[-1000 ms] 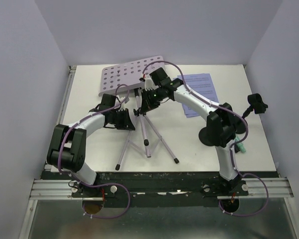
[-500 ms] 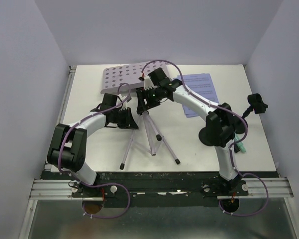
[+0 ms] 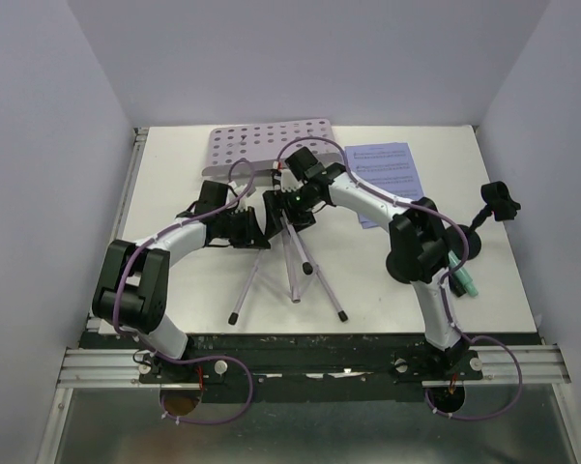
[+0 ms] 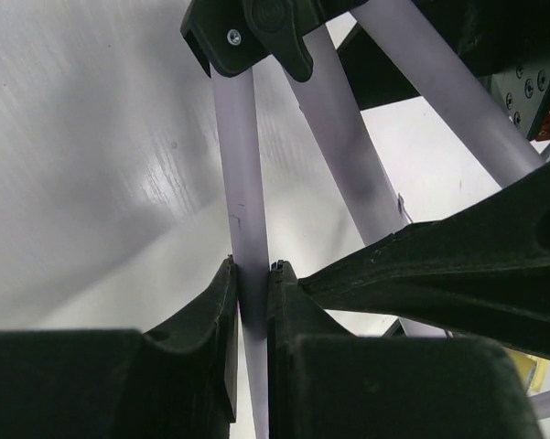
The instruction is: Pack up the instrument practice props
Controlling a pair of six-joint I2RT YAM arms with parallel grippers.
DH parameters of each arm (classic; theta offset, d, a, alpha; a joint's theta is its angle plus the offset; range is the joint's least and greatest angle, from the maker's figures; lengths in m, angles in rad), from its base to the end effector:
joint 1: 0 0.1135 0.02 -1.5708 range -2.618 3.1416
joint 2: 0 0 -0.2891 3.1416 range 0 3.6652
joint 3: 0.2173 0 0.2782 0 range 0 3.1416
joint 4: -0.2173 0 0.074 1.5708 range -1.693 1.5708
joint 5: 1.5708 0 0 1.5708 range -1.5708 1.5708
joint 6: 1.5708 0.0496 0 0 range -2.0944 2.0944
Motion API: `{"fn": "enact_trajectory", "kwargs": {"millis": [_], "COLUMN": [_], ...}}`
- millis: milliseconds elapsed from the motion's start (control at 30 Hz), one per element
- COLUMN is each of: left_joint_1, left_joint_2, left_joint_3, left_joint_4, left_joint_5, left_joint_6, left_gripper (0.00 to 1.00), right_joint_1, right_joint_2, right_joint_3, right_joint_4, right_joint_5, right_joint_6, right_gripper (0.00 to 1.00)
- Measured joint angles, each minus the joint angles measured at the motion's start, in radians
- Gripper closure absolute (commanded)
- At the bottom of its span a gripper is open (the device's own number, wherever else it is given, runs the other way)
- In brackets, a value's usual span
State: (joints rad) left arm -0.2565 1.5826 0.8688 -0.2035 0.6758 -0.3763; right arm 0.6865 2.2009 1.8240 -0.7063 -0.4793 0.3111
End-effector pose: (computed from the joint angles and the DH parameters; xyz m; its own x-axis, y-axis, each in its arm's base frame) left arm 0.3177 -0.1154 0.1806 -0.9222 -0.0545 -0.3829 0.2440 0.6862 -0.6853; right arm 0.3879 0.3475 0.1986 -0.8738 -0.3649 -0.3213 -0.4853 0.6944 0.5313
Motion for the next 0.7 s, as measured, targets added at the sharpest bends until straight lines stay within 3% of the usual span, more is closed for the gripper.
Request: {"fn": "enact_trajectory", "kwargs": {"millis": [133, 200, 300, 500, 567, 700], "left_joint_1": [0.0, 0.002, 0.01, 0.025, 0.027, 0.027], "left_joint_2": [0.0, 0.0, 0.005, 0.003, -0.005, -0.037], "left_joint_3": [-0.018, -0.031, -0.053, -0.076, -0.076, -0.071], "left_joint_4": [0.054, 0.087, 0.138, 0.199, 0.173, 0.069], "left_joint_5": [0.003, 0.008, 0.029, 0.028, -0.008, -0.093], "left_joint_6": [-0.046, -0.075, -0.123, -0.146, -0.133, -0.095], "left_gripper": [1.0, 0.99, 0.65, 0.26, 0.2, 0.2], "right_joint_1": [-0.005, -0.009, -0.02, -0.058, -0.062, -0.049], "right_joint_2": [0.008, 0.023, 0.041, 0.051, 0.05, 0.05], "right_joint_3": [0.012, 0.033, 0.047, 0.039, 0.034, 0.033], "right_joint_4": [-0.011, -0.028, -0.035, -0.029, -0.032, -0.048], "right_joint_5": [0.003, -0.004, -0.05, -0.162, -0.176, -0.157], "right_joint_6": [0.014, 0.024, 0.047, 0.121, 0.135, 0.142], "right_gripper": [0.12, 0.11, 0.03, 0.01, 0.01, 0.01]}}
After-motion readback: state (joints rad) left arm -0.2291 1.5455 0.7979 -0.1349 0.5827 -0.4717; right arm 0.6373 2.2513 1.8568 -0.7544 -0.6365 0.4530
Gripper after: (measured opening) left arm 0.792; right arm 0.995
